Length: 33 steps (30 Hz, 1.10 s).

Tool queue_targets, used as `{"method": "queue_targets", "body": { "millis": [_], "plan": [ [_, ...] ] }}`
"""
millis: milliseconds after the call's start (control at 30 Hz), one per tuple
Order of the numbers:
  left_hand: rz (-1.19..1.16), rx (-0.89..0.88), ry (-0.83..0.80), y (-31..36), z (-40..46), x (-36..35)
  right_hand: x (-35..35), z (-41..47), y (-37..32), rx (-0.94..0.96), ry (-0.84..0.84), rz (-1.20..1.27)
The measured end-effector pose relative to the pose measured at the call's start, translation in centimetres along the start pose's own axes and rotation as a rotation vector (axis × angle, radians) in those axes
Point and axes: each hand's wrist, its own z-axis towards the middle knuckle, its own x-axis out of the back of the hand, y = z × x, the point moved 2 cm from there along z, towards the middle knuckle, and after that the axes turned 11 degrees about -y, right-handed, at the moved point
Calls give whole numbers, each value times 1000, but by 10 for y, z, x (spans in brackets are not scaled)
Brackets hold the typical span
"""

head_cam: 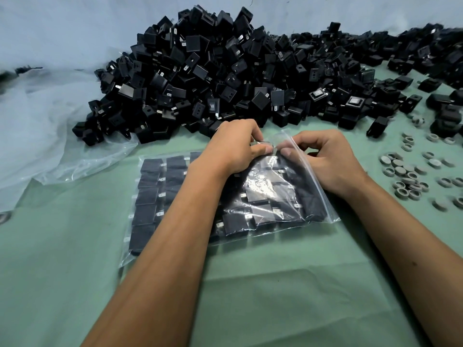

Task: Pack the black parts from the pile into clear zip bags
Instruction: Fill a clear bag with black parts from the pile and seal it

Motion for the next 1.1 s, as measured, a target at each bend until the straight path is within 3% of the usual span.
{"method": "queue_targets", "body": {
  "millis": [200,333,567,700,933,1100],
  "plan": [
    [13,10,8,4,-3,0,-2,-1,4,0,66,52],
    [43,11,-2,5,-2,0,1,0,12,-118,104,75],
    [-12,0,-56,2,-3,6,2,3,13,-162,147,119],
    [-33,-2,-56,2,-6,8,9,2,14,-257,222,-18],
    [-51,2,-57,2,-7,7,15,-1,3,-252,136,-211],
    [-54,1,-54,2,-7,6,15,0,-3,-338,321,-393]
  ]
}}
